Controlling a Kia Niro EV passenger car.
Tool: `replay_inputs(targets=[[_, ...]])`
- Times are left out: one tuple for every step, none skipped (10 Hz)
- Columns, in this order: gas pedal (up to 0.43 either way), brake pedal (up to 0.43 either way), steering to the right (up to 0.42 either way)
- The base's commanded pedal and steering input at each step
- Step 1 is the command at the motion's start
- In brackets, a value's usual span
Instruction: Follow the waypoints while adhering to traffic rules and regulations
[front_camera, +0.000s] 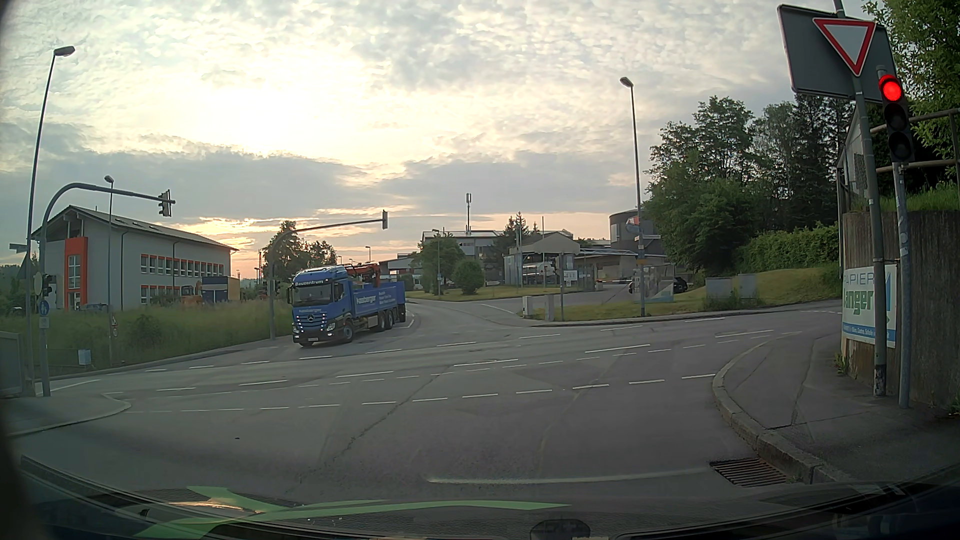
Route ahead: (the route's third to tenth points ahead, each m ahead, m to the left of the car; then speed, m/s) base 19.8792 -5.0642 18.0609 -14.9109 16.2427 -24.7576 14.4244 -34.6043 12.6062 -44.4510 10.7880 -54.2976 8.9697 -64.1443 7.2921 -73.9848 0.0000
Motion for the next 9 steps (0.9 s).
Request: replay_inputs(targets=[[0.0, 0.396, 0.004], [0.0, 0.396, 0.004], [0.0, 0.396, 0.004], [0.0, 0.396, 0.004], [0.0, 0.396, 0.004], [0.0, 0.396, 0.004], [0.0, 0.396, 0.004], [0.0, 0.396, 0.004], [0.0, 0.39, 0.004]])
